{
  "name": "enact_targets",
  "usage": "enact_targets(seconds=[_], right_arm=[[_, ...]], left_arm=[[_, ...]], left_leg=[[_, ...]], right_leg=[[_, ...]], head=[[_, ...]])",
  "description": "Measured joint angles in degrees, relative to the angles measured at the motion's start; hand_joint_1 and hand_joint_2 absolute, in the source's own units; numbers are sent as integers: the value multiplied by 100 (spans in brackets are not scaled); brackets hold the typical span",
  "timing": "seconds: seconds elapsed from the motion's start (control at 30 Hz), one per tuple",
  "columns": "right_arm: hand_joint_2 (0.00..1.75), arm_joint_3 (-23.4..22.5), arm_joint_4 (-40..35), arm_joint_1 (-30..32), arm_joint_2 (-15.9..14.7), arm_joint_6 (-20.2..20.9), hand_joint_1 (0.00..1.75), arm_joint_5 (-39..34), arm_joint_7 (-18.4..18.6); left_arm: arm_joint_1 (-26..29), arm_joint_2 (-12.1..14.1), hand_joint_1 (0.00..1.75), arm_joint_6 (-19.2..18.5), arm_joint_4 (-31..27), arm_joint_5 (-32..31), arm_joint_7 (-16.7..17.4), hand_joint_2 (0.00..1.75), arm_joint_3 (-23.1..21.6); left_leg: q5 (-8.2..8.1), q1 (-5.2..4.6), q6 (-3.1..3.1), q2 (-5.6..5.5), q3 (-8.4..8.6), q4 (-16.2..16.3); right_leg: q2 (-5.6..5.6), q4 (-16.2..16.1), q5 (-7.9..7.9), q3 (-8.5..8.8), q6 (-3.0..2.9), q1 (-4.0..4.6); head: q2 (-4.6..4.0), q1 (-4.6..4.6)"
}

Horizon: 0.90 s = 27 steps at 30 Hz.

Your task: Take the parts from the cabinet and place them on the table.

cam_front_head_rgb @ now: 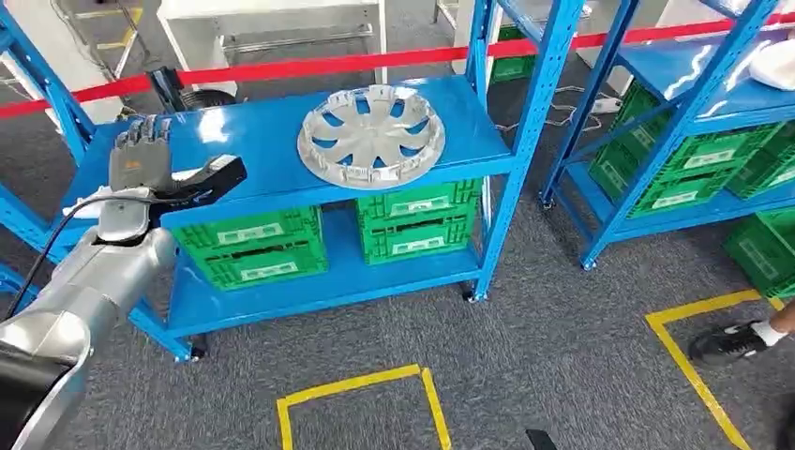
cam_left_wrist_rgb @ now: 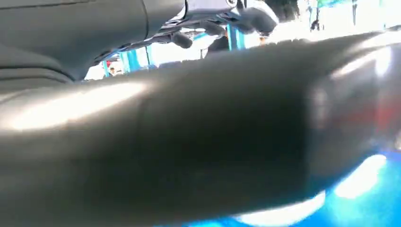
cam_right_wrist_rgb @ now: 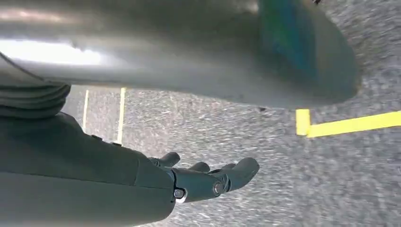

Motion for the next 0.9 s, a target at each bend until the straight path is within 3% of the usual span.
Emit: enact_targets(seconds=[0.07, 0.13, 0.17, 0.23, 0.27, 0.3, 0.33, 0.43, 0.5, 0.53, 0.57, 0.6, 0.63, 0.67, 0.7, 0.77, 0.83, 0.87, 0.9], right_arm=[[0, 0, 2, -7, 0, -7, 0, 4, -4], [0, 0, 2, -16, 2, -11, 0, 7, -7], [0, -2, 2, -23, 2, -13, 0, 7, -7], [0, 0, 2, -10, 2, -15, 0, 7, -4], [0, -2, 2, -2, 2, -15, 0, 7, -4], [0, -2, 2, -1, 2, -15, 0, 7, -4], [0, -2, 2, 1, 2, -9, 0, 7, -4], [0, -2, 4, 4, 4, -7, 0, 7, -4], [0, -2, 7, -1, 4, -4, 0, 7, -4], [0, -2, 7, 7, 4, -4, 0, 7, -7], [0, -2, 7, 12, 4, -4, 0, 9, -9], [0, -2, 4, -1, -4, -2, 0, 15, -11], [0, -2, 4, 4, -9, 0, 0, 18, -13], [0, -2, 4, -8, -9, 4, 0, 20, -20], [0, -2, 4, -22, -11, 4, 0, 22, -11], [0, -2, 4, -28, -17, 4, 0, 26, -4], [0, -2, 4, -21, -17, 18, 0, 33, -4], [0, -2, 4, -20, -18, 22, 0, 33, -4], [0, -2, 4, -19, -17, 24, 0, 35, -4]], left_arm=[[-4, 74, 0, -4, -6, 15, 39, 0, 33], [23, 159, 0, -28, -4, 17, 63, 0, 44], [30, 190, 0, -37, 4, 30, 85, 0, 55], [108, 275, 0, -66, 31, 61, 136, 0, 85], [152, 302, 0, -142, 39, 145, 206, 0, 107], [200, 323, 0, -211, 52, 216, 268, 0, 157], [233, 358, 0, -262, 63, 271, 317, 0, 210], [254, 443, 0, -409, 87, 415, 404, 0, 363], [288, 503, 0, -523, 105, 437, 492, 0, 457], [321, 518, 0, -540, 105, 437, 536, 0, 474], [339, 564, 0, -577, 107, 439, 592, 0, 496], [345, 608, 0, -605, 105, 450, 638, 0, 533], [364, 605, 0, -619, 98, 463, 667, 0, 573], [370, 629, 0, -647, 109, 465, 678, 0, 608], [389, 647, 0, -683, 118, 474, 701, 0, 632], [482, 669, 0, -743, 122, 535, 715, 0, 690], [567, 695, 0, -769, 133, 588, 686, 0, 765], [598, 706, 0, -769, 133, 614, 664, 175, 791], [624, 710, 0, -769, 133, 638, 649, 0, 813]], left_leg=[[66, -9, -77, 4, 84, 67], [122, 9, -127, 47, -69, 427], [97, 22, -163, 67, -359, 862], [-287, 52, -232, 80, -936, 1582], [-446, 62, -232, 86, -1133, 1743], [-441, 69, -239, 94, -1237, 1706], [-283, 72, -226, 95, -1240, 1478], [948, 51, -116, 121, -913, 44], [809, -1, -101, 114, -878, 23], [912, -7, -70, 109, -884, 27], [898, -6, -53, 102, -881, 43], [915, 48, -33, 99, -802, -16], [915, 14, -73, 92, -777, -43], [899, 63, -73, 88, -746, -56], [884, 53, -61, 70, -742, -56], [839, 31, -30, 59, -745, -28], [811, 18, -10, 56, -747, -10], [803, 13, 0, 55, -749, -3], [799, 9, 6, 54, -749, 2]], right_leg=[[17, -57, -56, 72, -83, -23], [28, -73, -120, 254, -167, -58], [45, -88, -178, 307, -190, -50], [51, -97, -261, 435, -209, -50], [54, -97, -315, 499, -211, -50], [68, -97, -354, 564, -209, -50], [76, -97, -408, 628, -208, -49], [79, -108, -552, 766, -182, -42], [93, -99, -610, 778, -107, -26], [91, -107, -631, 792, -75, -27], [92, -132, -644, 804, -52, -29], [82, -180, -671, 830, -18, 21], [70, -134, -597, 902, -31, 5], [87, -144, -552, 893, -88, 42], [85, -179, -569, 918, -174, 32], [72, -264, -673, 992, -242, 24], [63, -287, -698, 1009, -182, 10], [62, -292, -701, 1012, -161, 4], [61, -295, -706, 1018, -128, -2]], head=[[0, 2], [0, -20], [0, -41], [0, -39], [0, -46], [0, -41], [0, -44], [0, -41], [0, -48], [0, -52], [0, -52], [0, -54], [0, -38], [0, 2], [0, -4], [0, 0], [0, 0], [0, 2], [0, 0]])
